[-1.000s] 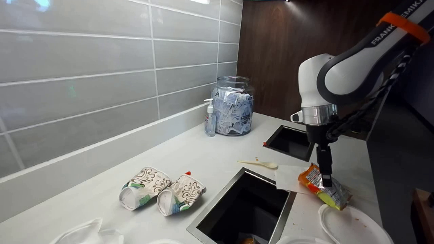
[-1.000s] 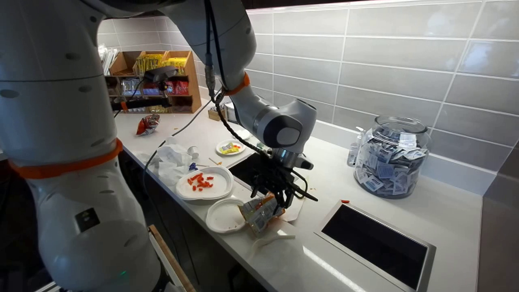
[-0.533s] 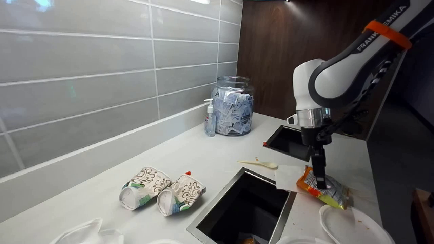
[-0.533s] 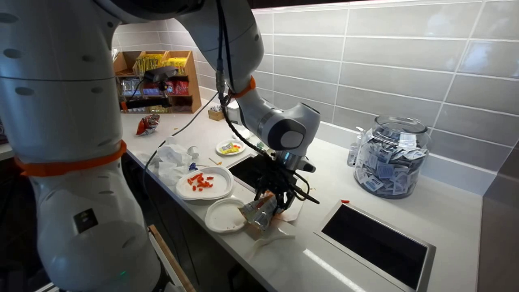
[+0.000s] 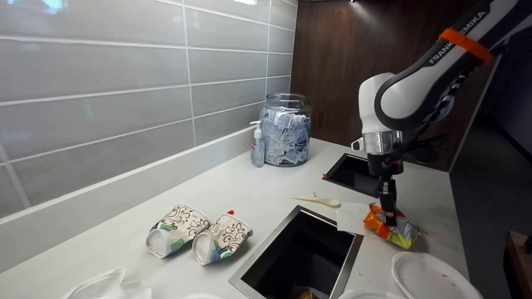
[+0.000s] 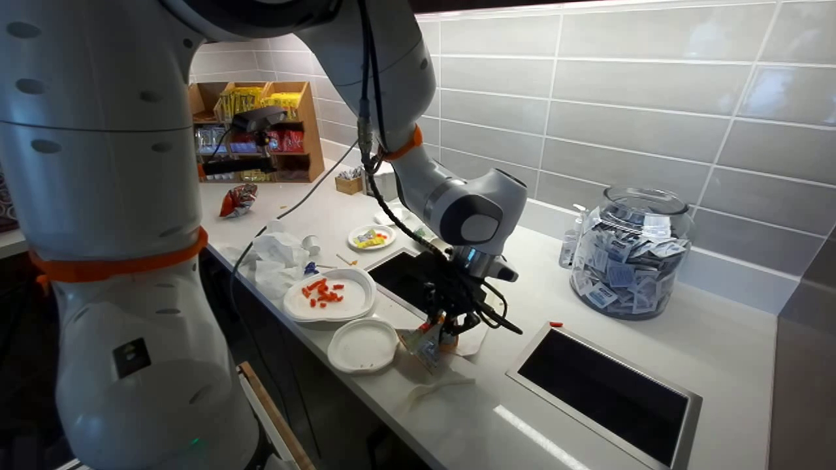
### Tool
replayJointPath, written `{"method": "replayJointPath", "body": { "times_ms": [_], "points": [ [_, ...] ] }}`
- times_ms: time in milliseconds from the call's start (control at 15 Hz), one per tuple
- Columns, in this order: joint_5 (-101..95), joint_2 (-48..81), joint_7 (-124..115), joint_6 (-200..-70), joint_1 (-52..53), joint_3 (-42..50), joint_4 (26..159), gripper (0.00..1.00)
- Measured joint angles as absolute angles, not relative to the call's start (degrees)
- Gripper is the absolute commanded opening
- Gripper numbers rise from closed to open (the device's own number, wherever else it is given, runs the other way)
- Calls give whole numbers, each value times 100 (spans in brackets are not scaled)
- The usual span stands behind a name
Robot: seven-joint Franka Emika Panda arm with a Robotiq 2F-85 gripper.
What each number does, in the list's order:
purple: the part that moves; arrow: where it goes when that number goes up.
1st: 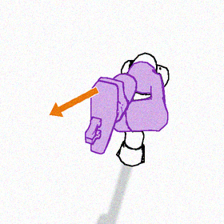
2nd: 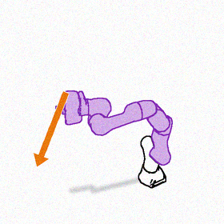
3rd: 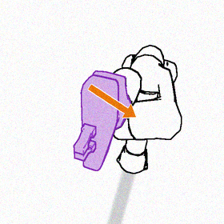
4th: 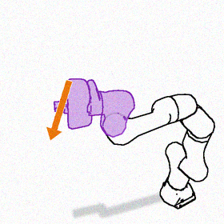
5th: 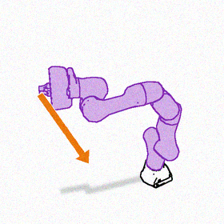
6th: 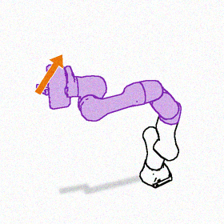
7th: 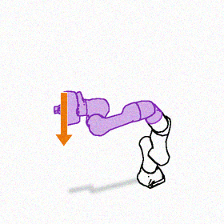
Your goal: Put the orange packet in the left bin
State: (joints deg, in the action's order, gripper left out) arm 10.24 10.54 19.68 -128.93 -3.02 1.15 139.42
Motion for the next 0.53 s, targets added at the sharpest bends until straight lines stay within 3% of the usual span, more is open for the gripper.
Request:
{"method": "replayJointPath", "body": {
  "times_ms": [533],
  "points": [
    [1363, 913, 1953, -12700, -548, 137, 13940, 0]
  ]
}}
